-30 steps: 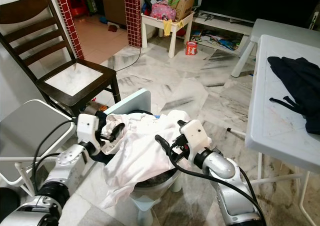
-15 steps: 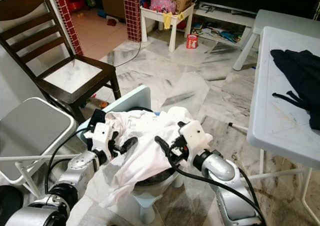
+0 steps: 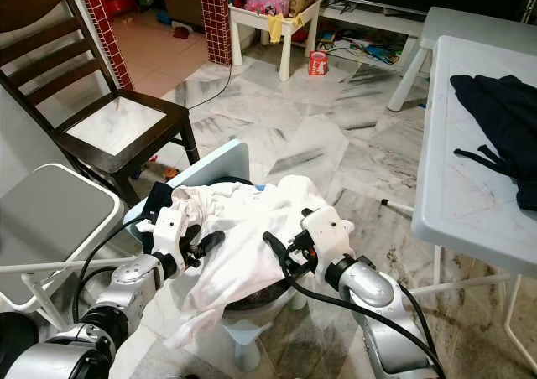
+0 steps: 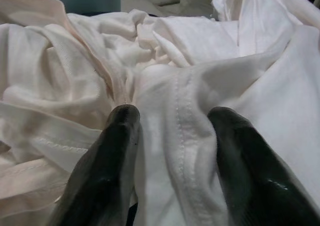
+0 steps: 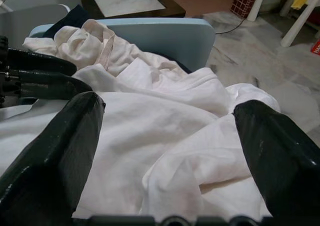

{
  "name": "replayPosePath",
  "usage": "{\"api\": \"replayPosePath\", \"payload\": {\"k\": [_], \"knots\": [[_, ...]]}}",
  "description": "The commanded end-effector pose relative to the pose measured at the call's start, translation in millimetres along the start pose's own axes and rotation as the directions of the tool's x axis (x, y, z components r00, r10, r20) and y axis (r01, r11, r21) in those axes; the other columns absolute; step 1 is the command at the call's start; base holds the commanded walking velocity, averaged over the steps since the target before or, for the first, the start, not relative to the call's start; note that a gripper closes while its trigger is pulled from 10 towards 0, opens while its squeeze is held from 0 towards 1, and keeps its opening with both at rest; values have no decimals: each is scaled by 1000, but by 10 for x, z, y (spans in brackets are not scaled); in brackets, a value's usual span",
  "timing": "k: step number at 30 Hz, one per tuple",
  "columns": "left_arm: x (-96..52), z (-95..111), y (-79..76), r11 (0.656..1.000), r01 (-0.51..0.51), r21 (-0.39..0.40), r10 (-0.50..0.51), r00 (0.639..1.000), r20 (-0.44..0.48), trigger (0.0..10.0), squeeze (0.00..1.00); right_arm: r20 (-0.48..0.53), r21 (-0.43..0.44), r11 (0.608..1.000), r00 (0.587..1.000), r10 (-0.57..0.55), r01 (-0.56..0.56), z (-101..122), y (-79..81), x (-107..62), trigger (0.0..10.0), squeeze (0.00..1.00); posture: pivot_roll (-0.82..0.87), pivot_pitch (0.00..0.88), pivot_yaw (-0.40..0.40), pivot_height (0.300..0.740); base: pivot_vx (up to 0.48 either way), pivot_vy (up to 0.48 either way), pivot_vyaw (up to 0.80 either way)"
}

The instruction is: Hang hanger

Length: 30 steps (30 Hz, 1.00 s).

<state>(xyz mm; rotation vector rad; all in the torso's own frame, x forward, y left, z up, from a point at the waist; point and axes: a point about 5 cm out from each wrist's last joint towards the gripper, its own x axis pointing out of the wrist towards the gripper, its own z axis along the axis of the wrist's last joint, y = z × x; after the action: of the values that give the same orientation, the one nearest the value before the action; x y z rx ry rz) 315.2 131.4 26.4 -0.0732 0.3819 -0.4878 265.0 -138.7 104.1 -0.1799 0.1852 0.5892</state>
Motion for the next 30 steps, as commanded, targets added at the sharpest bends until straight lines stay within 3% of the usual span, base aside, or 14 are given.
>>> {"api": "replayPosePath", "payload": {"k": [1,5,9,17,23,25,27,28,29,30], "knots": [[-2,1,-9,1000,13,7,-13,1000,6,0,0,9,-14,1000,1000,2,-2,37,3,17,10000,24,-161,117,1,740,0,0,0],[1,-8,-25,1000,18,7,-19,1000,7,0,0,4,-5,1000,1000,11,-11,33,2,29,10000,20,-156,114,-3,740,0,0,0],[4,-3,-34,1000,25,16,-25,1000,10,0,0,-25,-4,996,996,91,-91,5,50,20,10000,0,-153,112,-5,740,0,0,0],[-1,20,-11,999,13,32,-14,1000,21,0,0,-63,-14,997,995,79,-80,-52,33,16,10000,0,-153,111,-5,740,0,0,0],[26,177,-25,991,-10,135,-3,995,102,0,0,-114,-31,998,992,51,-54,-126,6,21,10000,0,-151,109,-5,740,0,0,0],[61,283,-131,974,23,226,-59,986,156,0,0,-118,-35,998,992,46,-50,-129,-9,22,10000,0,-146,108,-8,740,0,0,0],[70,321,-183,964,33,264,-82,980,179,0,0,-119,-36,998,992,43,-48,-132,-17,26,10000,0,-144,109,-9,740,0,0,0],[77,369,-297,940,60,336,-140,966,218,0,0,-121,-40,998,992,39,-44,-134,-27,34,10000,0,-142,107,-12,740,0,0,0],[77,369,-297,940,60,336,-140,966,218,0,0,-121,-40,998,992,39,-44,-134,-27,34,10000,0,-142,107,-12,740,0,0,0],[73,383,-392,918,86,387,-190,952,238,0,0,-122,-42,998,992,36,-41,-133,-34,39,10000,0,-142,107,-13,740,0,0,0]]}}
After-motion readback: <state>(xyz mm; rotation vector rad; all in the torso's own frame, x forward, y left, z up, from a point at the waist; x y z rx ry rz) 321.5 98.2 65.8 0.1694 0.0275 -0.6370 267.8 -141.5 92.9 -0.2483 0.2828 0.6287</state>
